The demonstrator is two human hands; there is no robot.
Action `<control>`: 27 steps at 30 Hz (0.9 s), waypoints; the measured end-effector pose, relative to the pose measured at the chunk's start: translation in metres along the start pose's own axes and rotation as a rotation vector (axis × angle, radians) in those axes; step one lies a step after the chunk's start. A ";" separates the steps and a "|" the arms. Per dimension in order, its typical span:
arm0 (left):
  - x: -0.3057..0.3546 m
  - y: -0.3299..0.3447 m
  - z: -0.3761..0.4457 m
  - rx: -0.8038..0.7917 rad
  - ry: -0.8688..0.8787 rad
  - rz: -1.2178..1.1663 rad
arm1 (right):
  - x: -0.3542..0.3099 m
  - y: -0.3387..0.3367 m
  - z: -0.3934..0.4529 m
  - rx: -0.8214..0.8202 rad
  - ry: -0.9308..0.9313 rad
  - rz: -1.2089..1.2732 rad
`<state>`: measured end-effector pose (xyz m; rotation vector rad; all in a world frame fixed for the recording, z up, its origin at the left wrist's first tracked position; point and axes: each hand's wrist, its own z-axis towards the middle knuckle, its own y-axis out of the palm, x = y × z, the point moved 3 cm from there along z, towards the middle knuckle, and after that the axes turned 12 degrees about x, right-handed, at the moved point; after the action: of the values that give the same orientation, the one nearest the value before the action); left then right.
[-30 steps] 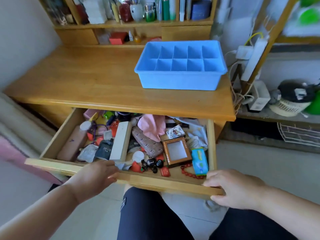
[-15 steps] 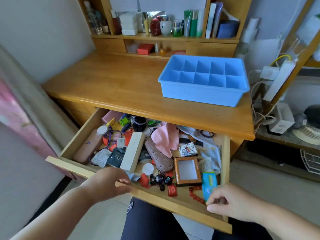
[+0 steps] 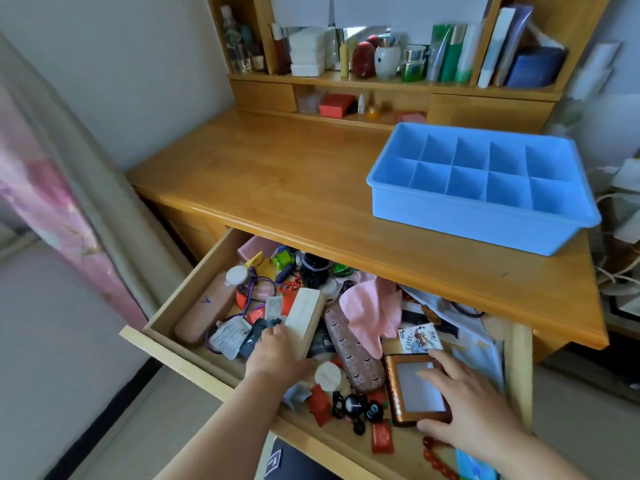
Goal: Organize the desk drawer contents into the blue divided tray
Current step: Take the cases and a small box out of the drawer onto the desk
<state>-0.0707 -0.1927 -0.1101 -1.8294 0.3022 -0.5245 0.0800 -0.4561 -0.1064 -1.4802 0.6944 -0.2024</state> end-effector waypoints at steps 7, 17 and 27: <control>-0.014 -0.031 -0.005 0.101 -0.031 -0.454 | -0.013 -0.023 0.015 -0.042 -0.112 -0.048; -0.053 -0.145 0.005 0.494 0.089 -0.865 | -0.053 -0.103 0.141 0.482 -0.111 0.077; -0.010 -0.159 0.180 0.730 0.149 -0.351 | -0.035 -0.091 0.169 0.357 -0.094 0.133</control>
<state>0.0013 0.0114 -0.0058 -1.1303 -0.1158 -0.8830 0.1691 -0.3058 -0.0188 -1.0918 0.6410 -0.1452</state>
